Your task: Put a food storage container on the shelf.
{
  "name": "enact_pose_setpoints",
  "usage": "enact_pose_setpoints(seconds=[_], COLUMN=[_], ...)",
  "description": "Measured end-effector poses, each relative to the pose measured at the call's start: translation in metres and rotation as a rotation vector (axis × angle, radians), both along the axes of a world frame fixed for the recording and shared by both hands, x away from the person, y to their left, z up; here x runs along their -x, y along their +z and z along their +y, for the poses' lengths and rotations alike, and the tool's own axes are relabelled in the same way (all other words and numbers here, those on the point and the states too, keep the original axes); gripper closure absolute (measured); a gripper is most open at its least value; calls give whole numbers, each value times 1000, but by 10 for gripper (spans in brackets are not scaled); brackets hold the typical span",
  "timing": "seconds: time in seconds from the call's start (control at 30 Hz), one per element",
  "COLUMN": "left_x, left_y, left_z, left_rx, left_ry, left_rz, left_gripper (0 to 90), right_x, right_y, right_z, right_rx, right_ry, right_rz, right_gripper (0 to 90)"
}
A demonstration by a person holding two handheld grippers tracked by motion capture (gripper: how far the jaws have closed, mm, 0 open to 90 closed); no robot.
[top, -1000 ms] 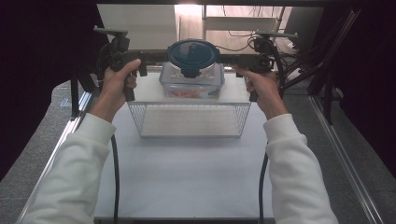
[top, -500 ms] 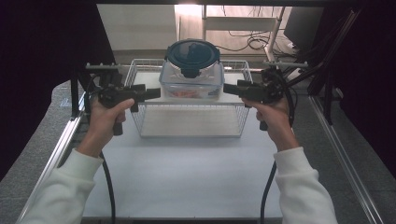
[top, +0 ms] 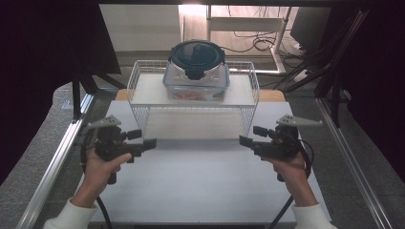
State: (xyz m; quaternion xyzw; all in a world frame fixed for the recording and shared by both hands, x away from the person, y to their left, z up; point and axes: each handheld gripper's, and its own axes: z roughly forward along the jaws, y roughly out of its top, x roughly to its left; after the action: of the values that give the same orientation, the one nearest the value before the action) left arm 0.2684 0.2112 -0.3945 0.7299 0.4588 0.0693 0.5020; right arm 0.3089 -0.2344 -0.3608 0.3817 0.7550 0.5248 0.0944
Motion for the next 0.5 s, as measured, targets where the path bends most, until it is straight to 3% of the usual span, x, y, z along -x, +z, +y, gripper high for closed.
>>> enact_pose_setpoints(seconds=[0.17, 0.33, 0.5], left_x=[15, 26, 30], left_y=[-38, -60, -78], left_z=[-5, -3, 1], left_rx=[-57, -99, -135], left_ry=[-3, 45, 91], left_rz=[30, 20, 53], left_gripper=[200, 193, 190], right_x=[14, 25, 32], right_y=[-37, -68, -92], right_z=[-13, -23, -21], right_rx=[44, 60, 94], right_ry=[-21, -33, -32], right_rz=[38, 79, 98], right_gripper=[250, 251, 246])
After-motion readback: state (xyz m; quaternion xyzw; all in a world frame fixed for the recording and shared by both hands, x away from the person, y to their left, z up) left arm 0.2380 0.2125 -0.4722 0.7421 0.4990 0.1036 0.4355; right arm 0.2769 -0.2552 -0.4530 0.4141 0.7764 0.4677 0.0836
